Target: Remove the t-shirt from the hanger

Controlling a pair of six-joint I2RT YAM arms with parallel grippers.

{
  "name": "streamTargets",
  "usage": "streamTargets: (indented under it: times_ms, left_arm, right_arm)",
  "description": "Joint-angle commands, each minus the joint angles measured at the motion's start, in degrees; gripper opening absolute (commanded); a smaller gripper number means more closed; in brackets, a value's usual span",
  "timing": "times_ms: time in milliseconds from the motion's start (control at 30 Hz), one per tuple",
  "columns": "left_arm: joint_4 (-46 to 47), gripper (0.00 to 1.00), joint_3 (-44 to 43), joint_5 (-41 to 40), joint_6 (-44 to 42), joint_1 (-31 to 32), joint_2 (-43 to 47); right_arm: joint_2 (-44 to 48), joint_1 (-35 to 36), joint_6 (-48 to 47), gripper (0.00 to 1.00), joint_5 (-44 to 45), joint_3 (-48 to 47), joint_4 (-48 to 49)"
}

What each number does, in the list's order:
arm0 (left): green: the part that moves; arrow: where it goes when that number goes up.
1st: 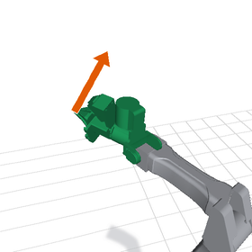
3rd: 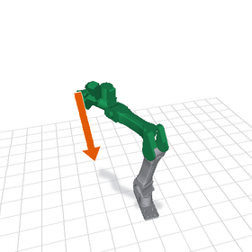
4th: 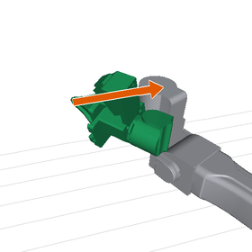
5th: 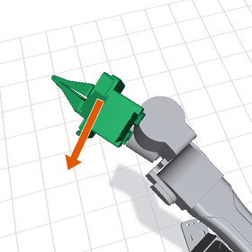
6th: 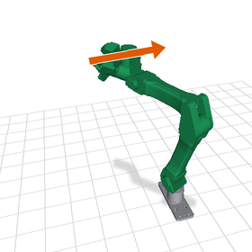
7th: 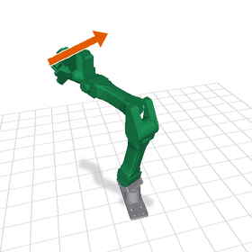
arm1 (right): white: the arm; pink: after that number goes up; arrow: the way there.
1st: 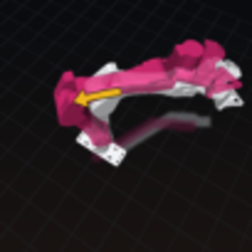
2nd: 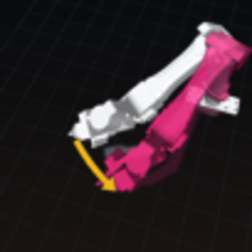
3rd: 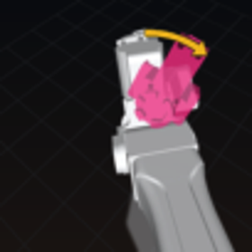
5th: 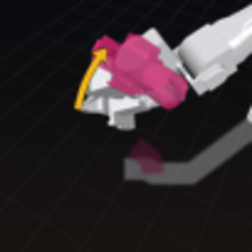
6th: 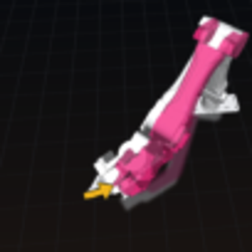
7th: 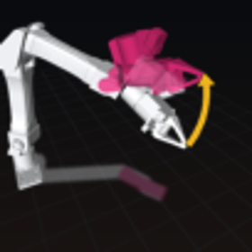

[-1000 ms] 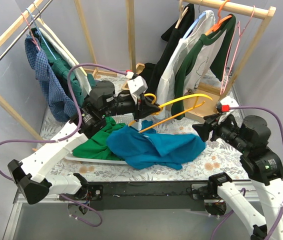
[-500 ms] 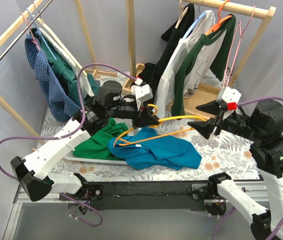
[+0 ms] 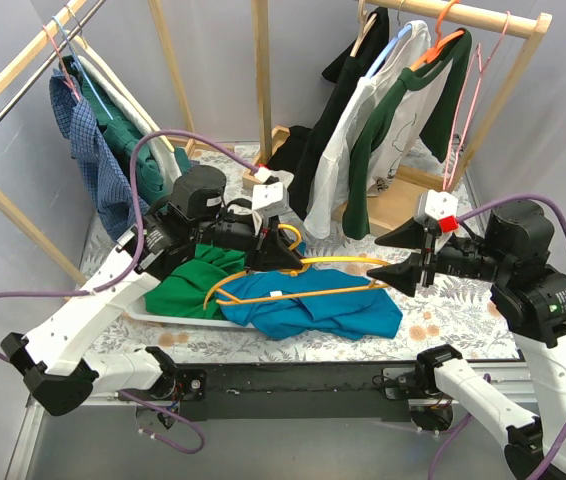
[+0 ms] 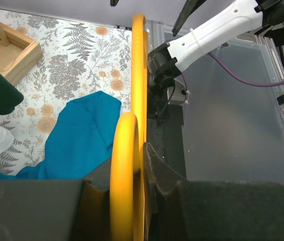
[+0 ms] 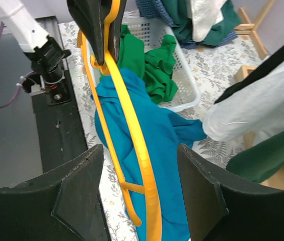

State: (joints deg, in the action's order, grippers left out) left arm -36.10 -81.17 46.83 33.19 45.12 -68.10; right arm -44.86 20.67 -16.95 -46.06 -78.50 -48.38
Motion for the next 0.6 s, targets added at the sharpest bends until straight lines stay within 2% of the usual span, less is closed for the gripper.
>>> streamTargets:
  times_ms: [0, 133, 367, 433, 467, 500, 567]
  left_arm:
    - [-1.96, 0.00, -0.66, 2.65, -0.76, -0.04, 3.41]
    - [-2.49, 0.00, -0.84, 4.32, -0.76, -0.04, 3.58]
    - [-1.00, 0.00, 1.01, 6.17, 0.29, -0.04, 4.28]
    - [-0.20, 0.00, 1.10, 6.17, 0.47, -0.04, 4.64]
    - [-0.20, 0.00, 1.10, 5.82, 0.47, -0.04, 4.73]
    - [-0.03, 0.00, 0.92, 5.64, 0.47, -0.04, 4.81]
    - [0.15, 0.00, 0.75, 5.12, 0.47, -0.04, 4.81]
  right_arm:
    - [-1.19, 1.48, -0.89, 0.68, -2.80, 0.54, -1.36]
    - [-2.68, 2.54, -0.89, 0.67, -3.68, 0.45, -1.89]
    - [-4.62, 4.29, -0.81, 0.56, -2.80, -0.43, -2.86]
    - [-4.80, 4.47, -0.63, 0.48, -3.07, -0.16, -3.12]
    - [-4.97, 4.82, -0.37, 0.40, -2.98, -0.08, -3.12]
    - [-5.06, 4.91, -0.02, 0.26, -3.07, 0.01, -3.04]
    - [-4.80, 5.17, 0.08, 0.20, -3.15, 0.19, -3.30]
